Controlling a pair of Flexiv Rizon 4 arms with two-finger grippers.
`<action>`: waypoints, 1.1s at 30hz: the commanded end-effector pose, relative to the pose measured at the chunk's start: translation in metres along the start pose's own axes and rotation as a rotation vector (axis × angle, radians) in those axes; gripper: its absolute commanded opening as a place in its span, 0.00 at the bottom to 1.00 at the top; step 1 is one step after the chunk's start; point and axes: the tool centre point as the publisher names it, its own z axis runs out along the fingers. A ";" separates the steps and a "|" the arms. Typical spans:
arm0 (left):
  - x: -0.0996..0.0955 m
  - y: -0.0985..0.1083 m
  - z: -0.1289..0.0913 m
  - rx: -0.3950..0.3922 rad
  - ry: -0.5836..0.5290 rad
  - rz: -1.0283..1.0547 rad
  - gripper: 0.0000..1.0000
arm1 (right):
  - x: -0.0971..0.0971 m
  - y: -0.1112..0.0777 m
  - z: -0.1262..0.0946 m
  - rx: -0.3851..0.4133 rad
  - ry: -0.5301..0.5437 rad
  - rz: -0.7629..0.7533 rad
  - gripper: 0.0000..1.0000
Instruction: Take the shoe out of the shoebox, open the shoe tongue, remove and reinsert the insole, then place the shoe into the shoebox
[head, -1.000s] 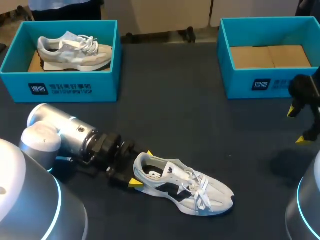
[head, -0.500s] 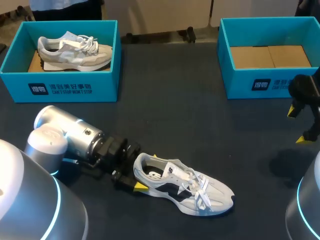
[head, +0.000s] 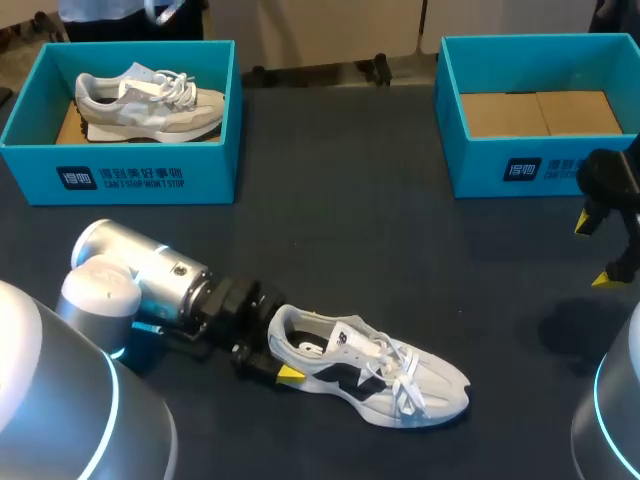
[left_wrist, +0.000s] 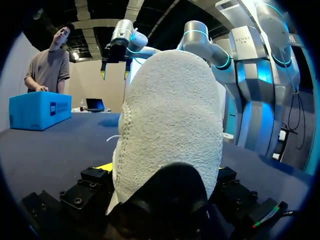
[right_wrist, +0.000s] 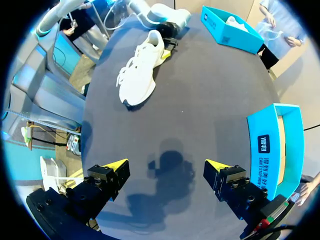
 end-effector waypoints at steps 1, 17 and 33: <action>0.001 0.002 -0.006 0.012 -0.068 -0.004 0.00 | 0.000 0.000 0.001 0.003 -0.001 0.000 1.00; -0.017 -0.004 -0.035 0.019 -0.278 -0.041 0.00 | 0.000 0.000 0.001 0.003 -0.001 0.000 1.00; -0.032 0.002 -0.043 0.007 -0.274 -0.096 0.00 | 0.000 0.000 0.001 0.003 -0.001 0.000 1.00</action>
